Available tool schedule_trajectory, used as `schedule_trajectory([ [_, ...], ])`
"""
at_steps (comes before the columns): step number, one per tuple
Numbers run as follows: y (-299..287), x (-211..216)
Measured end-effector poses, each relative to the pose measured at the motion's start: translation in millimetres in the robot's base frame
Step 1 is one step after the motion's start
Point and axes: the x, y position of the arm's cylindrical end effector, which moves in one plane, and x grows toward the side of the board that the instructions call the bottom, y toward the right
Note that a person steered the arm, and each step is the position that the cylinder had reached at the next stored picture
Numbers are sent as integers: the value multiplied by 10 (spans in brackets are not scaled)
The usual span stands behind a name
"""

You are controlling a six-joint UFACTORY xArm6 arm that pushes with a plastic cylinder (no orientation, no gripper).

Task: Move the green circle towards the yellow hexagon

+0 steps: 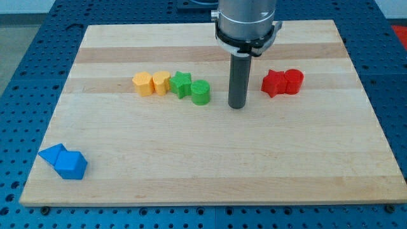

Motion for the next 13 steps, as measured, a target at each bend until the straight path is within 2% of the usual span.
schedule_trajectory([
  [2,-31,-340],
  [4,-409,-353],
  [7,-582,-67],
  [10,-1325,35],
  [12,-1743,346],
  [13,-2096,346],
])
